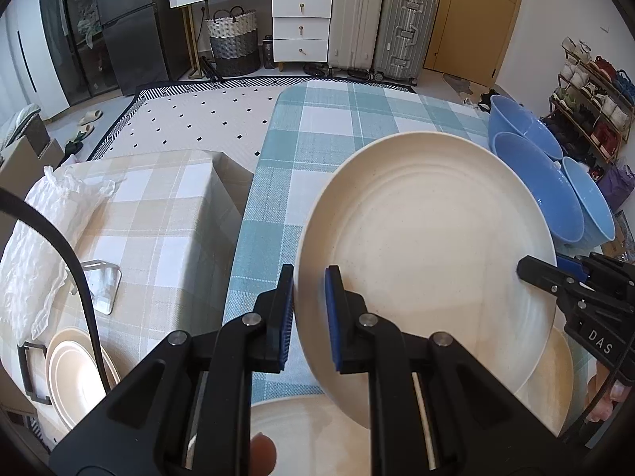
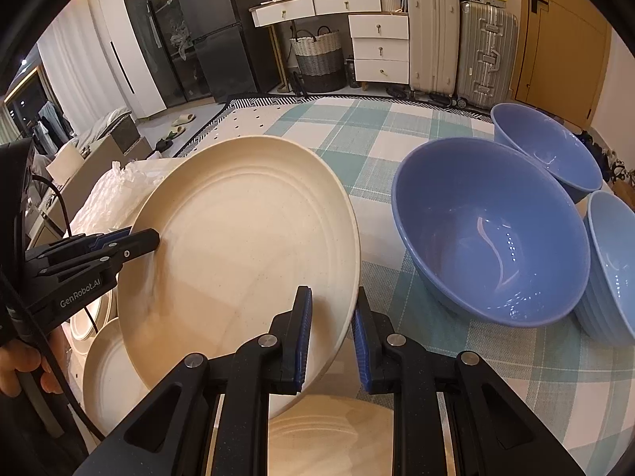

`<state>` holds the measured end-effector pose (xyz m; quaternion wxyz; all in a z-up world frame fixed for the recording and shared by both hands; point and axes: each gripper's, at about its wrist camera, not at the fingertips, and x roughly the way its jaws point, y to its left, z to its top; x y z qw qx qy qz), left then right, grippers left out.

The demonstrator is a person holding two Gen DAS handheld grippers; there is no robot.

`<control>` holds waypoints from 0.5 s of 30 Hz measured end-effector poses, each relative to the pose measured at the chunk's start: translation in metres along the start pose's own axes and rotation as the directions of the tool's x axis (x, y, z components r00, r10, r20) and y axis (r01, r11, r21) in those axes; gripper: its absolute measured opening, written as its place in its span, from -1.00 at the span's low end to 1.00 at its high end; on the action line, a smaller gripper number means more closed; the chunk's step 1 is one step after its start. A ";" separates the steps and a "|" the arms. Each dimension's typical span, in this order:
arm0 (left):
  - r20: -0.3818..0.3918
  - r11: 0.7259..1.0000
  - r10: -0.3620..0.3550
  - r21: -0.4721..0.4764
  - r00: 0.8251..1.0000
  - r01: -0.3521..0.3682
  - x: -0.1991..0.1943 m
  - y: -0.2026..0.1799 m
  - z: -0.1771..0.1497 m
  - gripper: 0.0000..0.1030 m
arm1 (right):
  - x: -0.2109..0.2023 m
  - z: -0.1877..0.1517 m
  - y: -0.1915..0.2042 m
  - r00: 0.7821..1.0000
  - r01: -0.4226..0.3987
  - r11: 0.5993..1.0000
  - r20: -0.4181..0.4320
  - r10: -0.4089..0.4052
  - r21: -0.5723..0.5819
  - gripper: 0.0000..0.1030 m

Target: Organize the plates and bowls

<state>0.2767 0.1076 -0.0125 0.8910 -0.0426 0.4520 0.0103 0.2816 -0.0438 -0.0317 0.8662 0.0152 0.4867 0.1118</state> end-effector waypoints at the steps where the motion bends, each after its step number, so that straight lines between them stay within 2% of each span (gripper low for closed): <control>1: 0.003 1.000 -0.001 -0.001 1.000 0.001 -0.002 -0.001 -0.002 -0.77 | -0.003 -0.002 -0.001 1.000 -0.001 1.000 0.001 0.001 0.001 -0.62; 15: 0.025 0.999 0.012 0.035 1.000 -0.013 -0.026 -0.040 -0.030 -0.77 | -0.026 -0.033 -0.017 1.000 0.017 1.000 0.011 -0.017 0.008 -0.61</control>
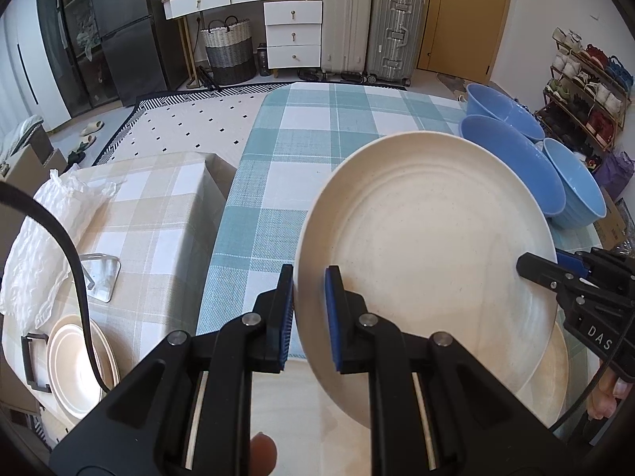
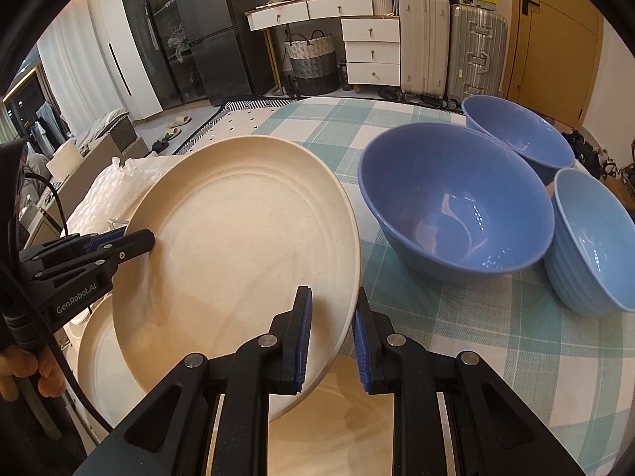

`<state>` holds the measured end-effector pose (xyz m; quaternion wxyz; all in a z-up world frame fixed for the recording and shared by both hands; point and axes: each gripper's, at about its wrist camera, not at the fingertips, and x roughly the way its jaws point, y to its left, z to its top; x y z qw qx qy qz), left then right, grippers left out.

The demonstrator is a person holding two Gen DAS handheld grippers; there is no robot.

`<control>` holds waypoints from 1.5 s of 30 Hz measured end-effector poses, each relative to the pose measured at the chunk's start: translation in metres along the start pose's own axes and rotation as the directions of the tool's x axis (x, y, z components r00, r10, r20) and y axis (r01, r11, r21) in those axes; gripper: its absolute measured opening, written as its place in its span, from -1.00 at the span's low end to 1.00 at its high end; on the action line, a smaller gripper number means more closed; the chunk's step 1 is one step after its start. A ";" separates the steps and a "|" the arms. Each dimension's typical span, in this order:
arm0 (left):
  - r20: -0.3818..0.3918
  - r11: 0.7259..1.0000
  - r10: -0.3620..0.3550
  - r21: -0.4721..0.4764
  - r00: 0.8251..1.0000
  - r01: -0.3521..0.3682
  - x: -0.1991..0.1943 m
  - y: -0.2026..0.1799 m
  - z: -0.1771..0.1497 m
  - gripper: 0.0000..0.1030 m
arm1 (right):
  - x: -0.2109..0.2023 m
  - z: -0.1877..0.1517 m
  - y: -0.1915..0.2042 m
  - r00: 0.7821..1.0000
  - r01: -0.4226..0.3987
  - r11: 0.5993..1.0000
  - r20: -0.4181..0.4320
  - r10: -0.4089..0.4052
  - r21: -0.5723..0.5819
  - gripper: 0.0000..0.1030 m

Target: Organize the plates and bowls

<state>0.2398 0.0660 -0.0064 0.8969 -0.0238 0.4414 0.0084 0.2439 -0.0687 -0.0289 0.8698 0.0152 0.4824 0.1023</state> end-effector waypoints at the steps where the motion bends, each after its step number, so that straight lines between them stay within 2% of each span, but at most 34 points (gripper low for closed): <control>1: 0.001 1.000 -0.002 -0.003 1.000 0.002 -0.001 -0.002 -0.001 -0.77 | -0.002 -0.002 -0.002 1.000 -0.003 1.000 -0.001 0.003 0.004 -0.61; 19: 0.004 0.999 -0.030 0.022 1.000 0.030 -0.018 -0.044 -0.046 -0.76 | -0.035 -0.050 -0.019 0.999 0.036 0.999 0.029 -0.037 0.022 -0.61; 35: -0.035 0.996 -0.069 0.053 0.997 0.070 -0.017 -0.067 -0.087 -0.74 | -0.053 -0.094 -0.034 0.999 0.050 0.998 0.019 -0.051 0.040 -0.61; 45: -0.037 0.995 -0.031 0.099 0.999 0.034 -0.017 -0.077 -0.101 -0.73 | -0.055 -0.116 -0.032 0.998 0.060 0.998 0.003 -0.060 0.027 -0.61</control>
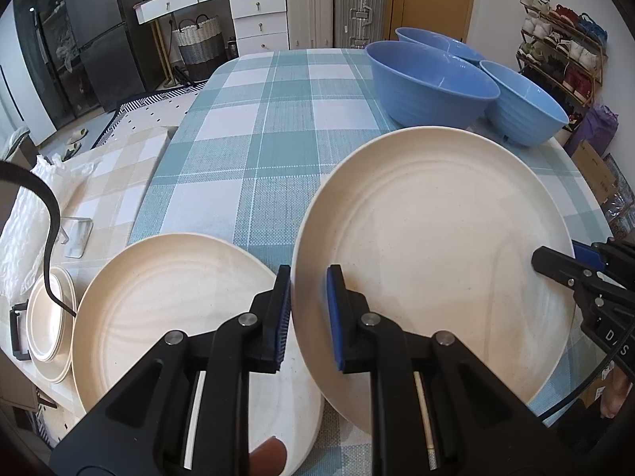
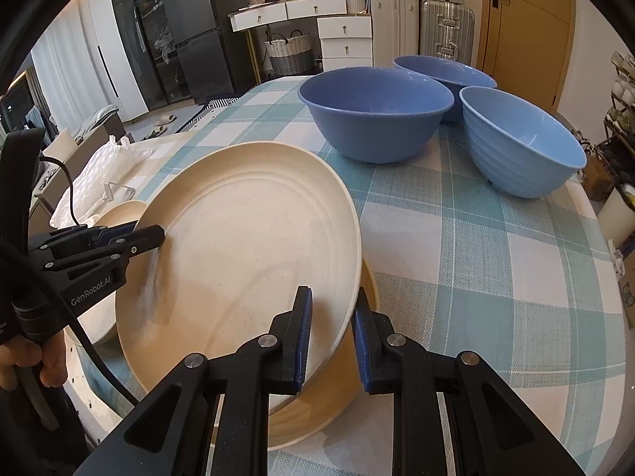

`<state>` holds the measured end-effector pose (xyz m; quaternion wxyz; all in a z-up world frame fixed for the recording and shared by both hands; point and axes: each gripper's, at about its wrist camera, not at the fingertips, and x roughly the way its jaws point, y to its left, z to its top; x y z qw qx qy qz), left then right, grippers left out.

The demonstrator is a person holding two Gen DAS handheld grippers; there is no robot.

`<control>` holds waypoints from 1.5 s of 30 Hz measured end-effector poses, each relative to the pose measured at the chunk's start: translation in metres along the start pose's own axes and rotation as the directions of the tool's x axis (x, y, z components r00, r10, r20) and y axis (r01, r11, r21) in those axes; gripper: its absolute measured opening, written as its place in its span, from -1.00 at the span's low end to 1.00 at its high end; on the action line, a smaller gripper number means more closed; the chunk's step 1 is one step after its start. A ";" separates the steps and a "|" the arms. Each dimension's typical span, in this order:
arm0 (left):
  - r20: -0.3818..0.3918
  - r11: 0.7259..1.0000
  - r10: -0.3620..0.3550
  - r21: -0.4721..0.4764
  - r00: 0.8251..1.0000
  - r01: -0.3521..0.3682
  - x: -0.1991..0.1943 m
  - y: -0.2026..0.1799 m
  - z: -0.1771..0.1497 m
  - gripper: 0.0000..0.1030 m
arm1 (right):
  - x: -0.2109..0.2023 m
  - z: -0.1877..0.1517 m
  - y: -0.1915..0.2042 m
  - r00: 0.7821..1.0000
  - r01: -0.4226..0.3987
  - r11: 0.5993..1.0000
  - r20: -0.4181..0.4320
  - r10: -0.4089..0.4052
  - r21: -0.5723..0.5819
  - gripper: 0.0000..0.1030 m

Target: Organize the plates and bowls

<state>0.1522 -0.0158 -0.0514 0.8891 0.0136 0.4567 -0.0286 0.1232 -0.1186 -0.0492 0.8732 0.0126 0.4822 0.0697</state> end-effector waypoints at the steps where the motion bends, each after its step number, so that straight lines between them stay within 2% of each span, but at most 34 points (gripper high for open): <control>1: 0.000 1.000 0.004 0.004 1.000 -0.004 0.001 -0.001 -0.001 -0.72 | 0.000 -0.002 0.000 1.000 0.000 1.000 -0.002 0.000 -0.001 -0.61; 14: 0.003 0.999 0.013 0.031 1.000 -0.013 0.006 -0.012 -0.008 -0.71 | 0.002 -0.017 0.001 0.999 0.034 0.999 -0.020 -0.034 -0.020 -0.61; 22: 0.019 1.000 0.007 0.029 1.000 -0.008 0.006 -0.011 -0.012 -0.71 | 0.005 -0.020 -0.005 1.000 0.006 1.000 -0.028 -0.006 0.001 -0.61; 30: 0.018 1.000 -0.014 0.024 1.000 0.014 0.004 -0.010 -0.013 -0.62 | 0.002 -0.022 -0.009 1.000 -0.012 1.000 -0.029 0.012 0.010 -0.60; 34: 0.013 1.000 -0.008 0.010 1.000 0.008 0.004 -0.007 -0.014 -0.28 | 0.001 -0.022 -0.009 1.000 -0.015 1.000 -0.026 0.015 0.003 -0.54; 35: 0.011 1.000 -0.009 0.006 1.000 0.009 0.004 -0.006 -0.015 -0.27 | 0.000 -0.023 -0.009 1.000 -0.011 1.000 -0.024 0.011 0.001 -0.51; 37: 0.008 1.000 -0.011 0.001 1.000 0.011 0.005 -0.005 -0.016 -0.27 | -0.001 -0.024 -0.008 0.999 0.027 1.000 -0.016 -0.027 -0.009 -0.18; 38: 0.007 1.000 -0.014 -0.004 1.000 0.014 0.005 -0.004 -0.017 -0.26 | -0.003 -0.024 -0.008 0.999 0.039 0.999 -0.009 -0.039 -0.013 -0.14; 39: 0.006 1.000 -0.017 -0.009 1.000 0.017 0.006 -0.002 -0.017 -0.24 | -0.003 -0.024 -0.010 0.999 0.036 0.999 -0.009 -0.036 -0.008 -0.13; 45: 0.023 0.999 -0.034 -0.029 0.999 0.035 -0.001 0.002 -0.016 0.19 | -0.006 -0.025 -0.020 1.000 0.017 0.999 -0.009 -0.016 0.032 -0.09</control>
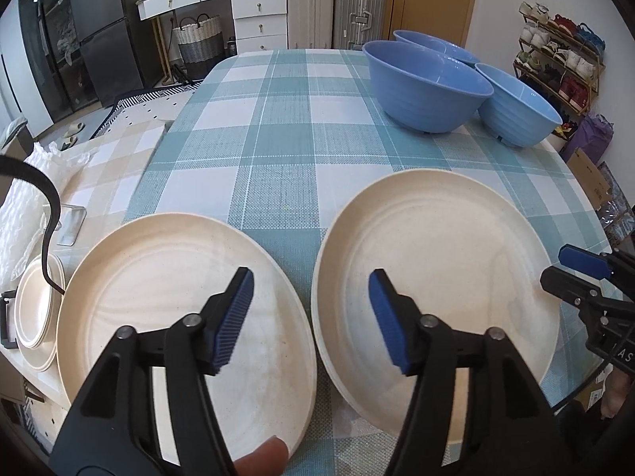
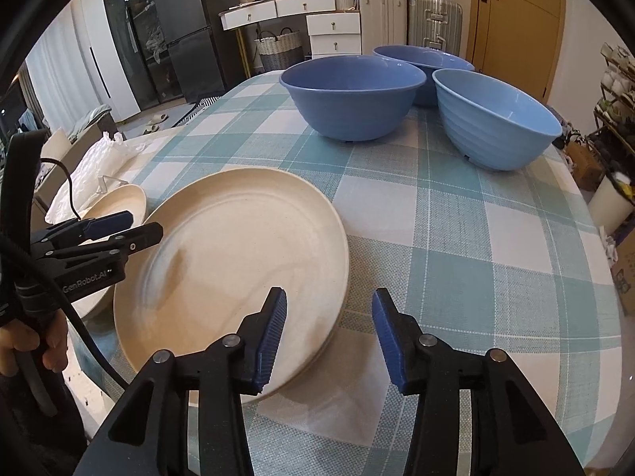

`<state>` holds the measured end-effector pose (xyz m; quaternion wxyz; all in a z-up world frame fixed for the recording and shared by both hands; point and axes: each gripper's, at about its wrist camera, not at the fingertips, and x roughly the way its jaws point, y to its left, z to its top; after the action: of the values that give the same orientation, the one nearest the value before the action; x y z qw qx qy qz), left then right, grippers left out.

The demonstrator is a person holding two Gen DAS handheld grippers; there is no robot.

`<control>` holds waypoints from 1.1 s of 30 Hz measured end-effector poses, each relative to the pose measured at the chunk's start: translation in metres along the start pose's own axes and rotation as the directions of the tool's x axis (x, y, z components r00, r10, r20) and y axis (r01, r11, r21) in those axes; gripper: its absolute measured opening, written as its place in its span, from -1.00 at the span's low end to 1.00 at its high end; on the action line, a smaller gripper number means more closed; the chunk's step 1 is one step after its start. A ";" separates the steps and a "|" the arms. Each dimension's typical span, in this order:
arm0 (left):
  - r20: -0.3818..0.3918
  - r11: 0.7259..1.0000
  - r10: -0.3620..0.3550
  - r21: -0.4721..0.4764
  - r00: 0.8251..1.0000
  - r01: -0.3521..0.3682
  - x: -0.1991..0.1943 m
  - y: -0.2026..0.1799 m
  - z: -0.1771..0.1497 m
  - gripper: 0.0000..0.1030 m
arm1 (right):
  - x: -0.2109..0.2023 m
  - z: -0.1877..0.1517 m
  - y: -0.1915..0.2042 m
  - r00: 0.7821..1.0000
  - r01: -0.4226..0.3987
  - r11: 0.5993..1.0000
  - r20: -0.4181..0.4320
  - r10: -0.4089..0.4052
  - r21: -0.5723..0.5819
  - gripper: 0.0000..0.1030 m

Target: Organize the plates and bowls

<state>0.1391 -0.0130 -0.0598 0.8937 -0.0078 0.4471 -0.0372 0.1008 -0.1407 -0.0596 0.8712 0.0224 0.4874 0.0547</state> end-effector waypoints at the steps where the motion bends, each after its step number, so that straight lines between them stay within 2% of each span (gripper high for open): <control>1: 0.002 1.000 -0.001 -0.003 1.000 0.001 -0.001 0.000 0.000 0.30 | -0.001 0.000 -0.001 1.000 -0.005 1.000 0.001 0.005 0.003 -0.06; 2: 0.001 1.000 -0.002 -0.007 1.000 0.002 -0.003 0.001 0.001 0.43 | -0.002 0.000 -0.001 1.000 -0.014 1.000 0.003 0.014 0.003 -0.04; 5: -0.009 0.999 -0.031 -0.033 0.999 0.031 -0.006 0.004 0.002 0.46 | -0.006 0.000 0.003 0.998 -0.056 0.998 0.010 0.057 -0.017 0.10; 7: -0.005 0.998 -0.041 -0.046 0.999 0.041 -0.009 0.005 0.002 0.48 | -0.010 0.000 0.007 0.997 -0.075 0.997 0.027 0.075 -0.030 0.36; 10: 0.013 0.999 -0.036 -0.039 0.999 0.036 -0.017 0.003 0.002 0.54 | -0.016 0.001 0.010 0.994 -0.093 0.995 0.047 0.095 -0.044 0.59; 15: 0.037 0.998 -0.038 -0.039 0.999 0.040 -0.027 0.005 0.002 0.62 | -0.026 0.003 0.012 0.992 -0.081 0.995 0.088 0.085 -0.051 0.64; 19: 0.049 0.998 -0.036 -0.051 0.998 0.038 -0.032 0.011 0.001 0.95 | -0.029 0.006 0.011 0.990 -0.094 0.994 0.099 0.098 -0.050 0.64; 33: 0.092 0.991 0.026 -0.131 0.995 -0.014 -0.061 0.059 -0.009 0.95 | -0.036 0.023 0.034 0.985 -0.102 0.987 0.126 0.118 -0.126 0.64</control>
<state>0.0985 0.0506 -0.0195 0.9115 -0.0633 0.4064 0.0012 0.0993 -0.1113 -0.0138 0.8972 0.0007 0.4220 0.1302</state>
